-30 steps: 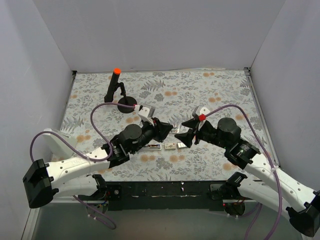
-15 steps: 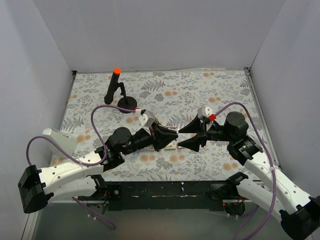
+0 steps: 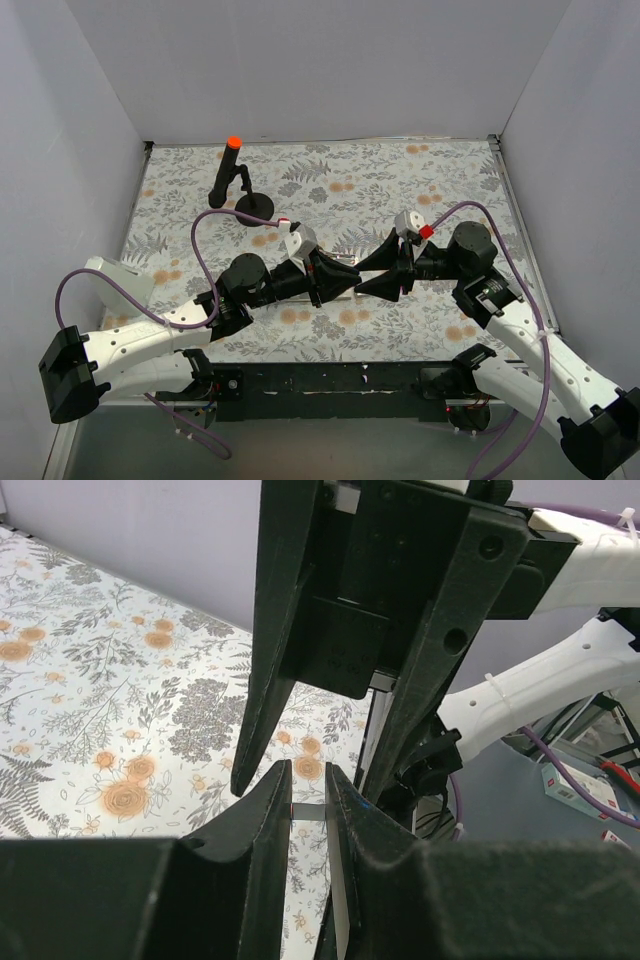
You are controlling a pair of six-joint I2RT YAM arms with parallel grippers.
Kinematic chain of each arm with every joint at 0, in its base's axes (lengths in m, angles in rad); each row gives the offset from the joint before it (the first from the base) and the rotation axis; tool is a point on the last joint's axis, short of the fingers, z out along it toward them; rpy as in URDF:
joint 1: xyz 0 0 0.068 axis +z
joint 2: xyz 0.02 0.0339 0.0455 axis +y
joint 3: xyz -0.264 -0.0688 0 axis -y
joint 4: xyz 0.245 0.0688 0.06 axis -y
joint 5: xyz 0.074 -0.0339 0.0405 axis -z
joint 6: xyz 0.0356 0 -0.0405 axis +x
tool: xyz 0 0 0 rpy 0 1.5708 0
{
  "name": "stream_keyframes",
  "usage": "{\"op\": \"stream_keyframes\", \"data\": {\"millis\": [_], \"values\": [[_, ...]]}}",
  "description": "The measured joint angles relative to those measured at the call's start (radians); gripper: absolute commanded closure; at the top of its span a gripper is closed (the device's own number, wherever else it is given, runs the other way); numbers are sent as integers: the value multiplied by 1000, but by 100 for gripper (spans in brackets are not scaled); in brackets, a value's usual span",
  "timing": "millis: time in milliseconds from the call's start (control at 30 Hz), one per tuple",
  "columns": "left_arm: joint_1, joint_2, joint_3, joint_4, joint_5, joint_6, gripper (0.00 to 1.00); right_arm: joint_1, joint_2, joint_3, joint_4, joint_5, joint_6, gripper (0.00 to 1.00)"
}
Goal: Load the staples into the stapler
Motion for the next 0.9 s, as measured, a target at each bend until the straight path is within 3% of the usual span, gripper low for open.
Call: {"op": "stream_keyframes", "data": {"millis": [900], "values": [[0,-8,0,64,15,0,85,-2,24,-11,80,-70,92,58]]}}
